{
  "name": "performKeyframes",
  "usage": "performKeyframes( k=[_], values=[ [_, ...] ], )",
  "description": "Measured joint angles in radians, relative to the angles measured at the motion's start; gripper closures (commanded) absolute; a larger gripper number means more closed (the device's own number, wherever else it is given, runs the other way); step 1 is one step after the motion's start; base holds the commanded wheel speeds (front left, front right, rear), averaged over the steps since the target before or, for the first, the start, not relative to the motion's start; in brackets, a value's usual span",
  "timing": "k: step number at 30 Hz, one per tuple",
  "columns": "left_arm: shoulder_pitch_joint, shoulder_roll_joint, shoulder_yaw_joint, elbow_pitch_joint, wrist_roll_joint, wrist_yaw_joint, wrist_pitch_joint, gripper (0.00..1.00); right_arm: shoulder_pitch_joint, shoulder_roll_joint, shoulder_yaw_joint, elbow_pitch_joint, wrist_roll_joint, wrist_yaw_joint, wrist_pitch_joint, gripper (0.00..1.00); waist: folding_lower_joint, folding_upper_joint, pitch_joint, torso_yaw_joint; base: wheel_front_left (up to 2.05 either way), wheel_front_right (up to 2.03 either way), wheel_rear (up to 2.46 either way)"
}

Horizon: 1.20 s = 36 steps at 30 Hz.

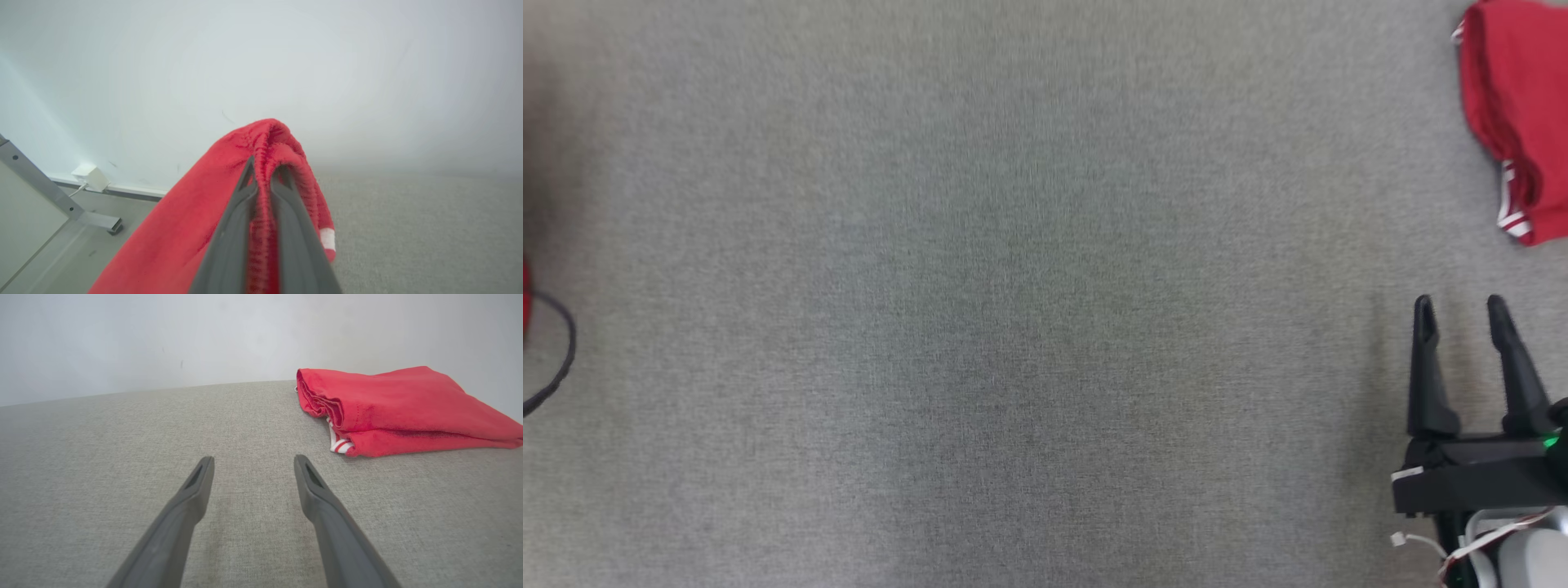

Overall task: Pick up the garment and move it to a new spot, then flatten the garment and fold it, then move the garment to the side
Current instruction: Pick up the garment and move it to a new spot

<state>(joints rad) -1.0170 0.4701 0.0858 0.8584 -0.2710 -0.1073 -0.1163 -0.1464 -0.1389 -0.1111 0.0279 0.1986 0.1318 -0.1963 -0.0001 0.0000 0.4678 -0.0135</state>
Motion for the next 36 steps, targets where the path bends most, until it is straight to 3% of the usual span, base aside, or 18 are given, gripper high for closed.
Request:
performKeyframes(
  k=[6, 18, 26, 31, 36],
  values=[
    [-0.042, -0.03, -0.064, -0.151, 0.005, -0.013, -0.017, 1.0, -0.001, 0.021, 0.025, 0.061, 0.021, 0.0, -0.027, 0.0, 0.0, 0.0, -0.061, -0.008, 0.0, 0.0, 0.0],
    [-0.059, -0.199, -0.318, -0.541, -0.002, -0.022, 0.193, 1.0, 0.004, 0.076, 0.056, 0.195, 0.071, 0.0, -0.065, 0.0, -0.0001, 0.0, -0.147, -0.156, 0.0, 0.0, 0.0],
    [-0.086, -0.34, -0.45, -0.599, -0.038, -0.024, 0.249, 1.0, 0.017, 0.086, 0.035, 0.197, 0.086, 0.0, -0.066, 0.0, -0.0001, 0.0, -0.187, -0.272, 0.0, 0.0, 0.0],
    [-0.099, -0.388, -0.484, -0.595, -0.069, -0.014, 0.244, 1.0, 0.025, 0.086, 0.014, 0.198, 0.086, 0.0, -0.066, 0.0, 0.0, 0.0, -0.212, -0.315, 0.0, 0.0, 0.0],
    [-0.023, -0.408, -0.489, -0.634, -0.113, 0.037, 0.213, 1.0, 0.036, 0.087, -0.007, 0.193, 0.081, 0.0, -0.066, 0.0, 0.0, -0.0001, -0.228, -0.308, 0.0, 0.0, 0.0]
  ],
)
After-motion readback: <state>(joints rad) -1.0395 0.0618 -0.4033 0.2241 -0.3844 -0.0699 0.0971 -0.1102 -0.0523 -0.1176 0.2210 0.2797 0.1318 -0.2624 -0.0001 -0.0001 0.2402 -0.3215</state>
